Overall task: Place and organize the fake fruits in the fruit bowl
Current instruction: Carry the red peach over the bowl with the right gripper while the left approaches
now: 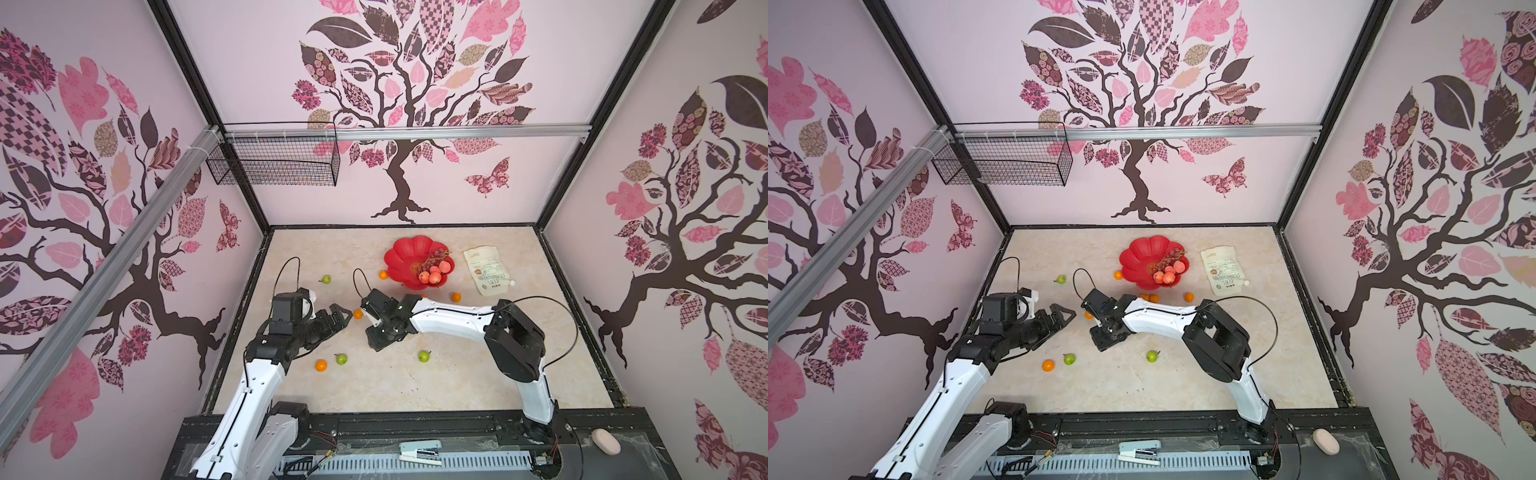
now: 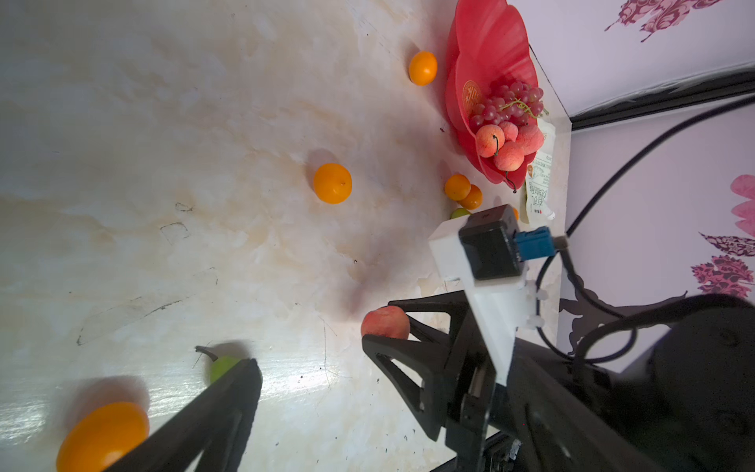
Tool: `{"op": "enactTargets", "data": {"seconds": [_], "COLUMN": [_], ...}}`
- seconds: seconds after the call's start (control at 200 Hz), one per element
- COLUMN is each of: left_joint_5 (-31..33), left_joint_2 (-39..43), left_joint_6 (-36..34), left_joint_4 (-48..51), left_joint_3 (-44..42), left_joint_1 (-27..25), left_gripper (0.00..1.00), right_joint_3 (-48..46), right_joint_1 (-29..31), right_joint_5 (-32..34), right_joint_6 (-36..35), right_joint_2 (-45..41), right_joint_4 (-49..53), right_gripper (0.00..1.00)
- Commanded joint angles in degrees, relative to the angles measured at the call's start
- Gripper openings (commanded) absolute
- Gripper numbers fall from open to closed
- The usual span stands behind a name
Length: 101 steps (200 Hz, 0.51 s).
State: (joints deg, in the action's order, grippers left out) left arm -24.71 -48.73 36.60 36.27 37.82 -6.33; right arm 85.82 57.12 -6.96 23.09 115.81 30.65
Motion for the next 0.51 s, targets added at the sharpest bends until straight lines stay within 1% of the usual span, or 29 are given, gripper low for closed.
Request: {"op": "enactTargets", "data": {"seconds": [0.0, 0.09, 0.235, 0.34, 0.5], "left_joint_5": [2.01, 3.69, 6.77, 8.7, 9.99], "left_joint_2": [-0.46, -2.09, -6.39, -10.82, -18.5], "left_joint_6": [-0.98, -0.87, -0.46, -0.11, 0.39], "left_joint_4": [-3.2, -4.59, -7.48, -10.19, -14.26], "left_joint_3": [3.01, 3.76, 5.69, 7.69, 11.97], "left_joint_1": [-1.47, -3.61, -9.6, -14.27, -20.87], "left_gripper": [0.98, 0.98, 0.98, 0.98, 0.98], "right_joint_3": [-3.16, -6.35, -10.07, -12.15, -15.35], "right_joint_1": [-2.62, -4.7, -8.02, -10.88, -16.18], "right_joint_5": [-3.76, -4.57, -3.91, -3.24, -2.54], "right_joint_6": [2.12, 2.8, 2.4, 1.96, 1.65], "right_joint_2": [-5.84, -8.36, -12.79, -15.53, -19.81], "right_joint_4": [-3.07, -4.44, -4.73, -4.3, -4.46], "right_gripper": [0.42, 0.42, 0.42, 0.41, 0.42]}}
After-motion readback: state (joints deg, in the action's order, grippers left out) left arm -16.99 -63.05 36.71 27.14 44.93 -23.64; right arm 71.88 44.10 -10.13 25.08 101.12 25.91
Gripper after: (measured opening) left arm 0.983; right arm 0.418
